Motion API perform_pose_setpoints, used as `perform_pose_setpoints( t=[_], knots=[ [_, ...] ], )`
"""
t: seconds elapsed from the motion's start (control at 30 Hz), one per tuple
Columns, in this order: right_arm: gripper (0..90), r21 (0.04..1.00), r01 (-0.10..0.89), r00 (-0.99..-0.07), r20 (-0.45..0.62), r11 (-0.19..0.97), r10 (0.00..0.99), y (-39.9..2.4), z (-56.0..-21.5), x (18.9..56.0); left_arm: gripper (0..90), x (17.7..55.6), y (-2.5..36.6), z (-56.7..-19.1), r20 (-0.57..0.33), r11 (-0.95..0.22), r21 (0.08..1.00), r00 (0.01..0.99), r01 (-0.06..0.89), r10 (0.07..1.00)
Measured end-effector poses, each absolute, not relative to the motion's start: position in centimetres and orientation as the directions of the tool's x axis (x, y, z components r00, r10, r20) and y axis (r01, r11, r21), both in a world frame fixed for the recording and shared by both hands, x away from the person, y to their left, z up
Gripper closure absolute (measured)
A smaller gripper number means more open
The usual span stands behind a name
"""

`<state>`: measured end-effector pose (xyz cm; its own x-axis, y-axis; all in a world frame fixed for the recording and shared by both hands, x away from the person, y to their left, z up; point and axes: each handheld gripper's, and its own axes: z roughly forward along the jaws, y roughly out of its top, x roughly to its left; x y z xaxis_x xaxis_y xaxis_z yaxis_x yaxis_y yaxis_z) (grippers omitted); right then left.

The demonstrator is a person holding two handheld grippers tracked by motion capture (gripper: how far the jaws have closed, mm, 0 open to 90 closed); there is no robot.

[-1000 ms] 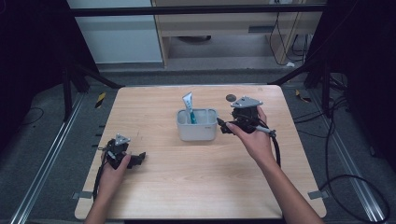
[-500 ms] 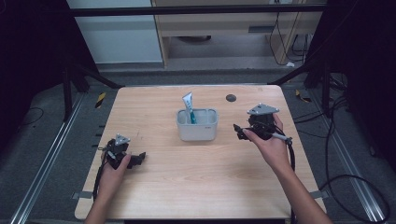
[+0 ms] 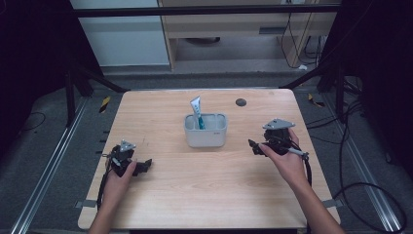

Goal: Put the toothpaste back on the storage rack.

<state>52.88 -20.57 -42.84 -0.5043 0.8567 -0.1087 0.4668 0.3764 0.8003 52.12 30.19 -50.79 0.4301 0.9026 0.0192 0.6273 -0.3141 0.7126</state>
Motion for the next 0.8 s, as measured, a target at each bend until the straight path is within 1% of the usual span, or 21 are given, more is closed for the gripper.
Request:
perform_pose_setpoints(
  t=[0.17,0.8],
  knots=[
    [9.7,0.772,0.504,-0.493,-0.109,0.386,0.863,-20.9,-43.9,52.6,0.0,52.1,30.2,-50.8,0.02,-0.314,0.713,0.43,0.627,0.902],
    [10.6,0.741,0.561,-0.475,-0.078,0.37,0.876,-22.0,-46.8,52.0,0.0,52.1,30.2,-50.8,0.019,-0.314,0.713,0.43,0.627,0.903]
  ],
)
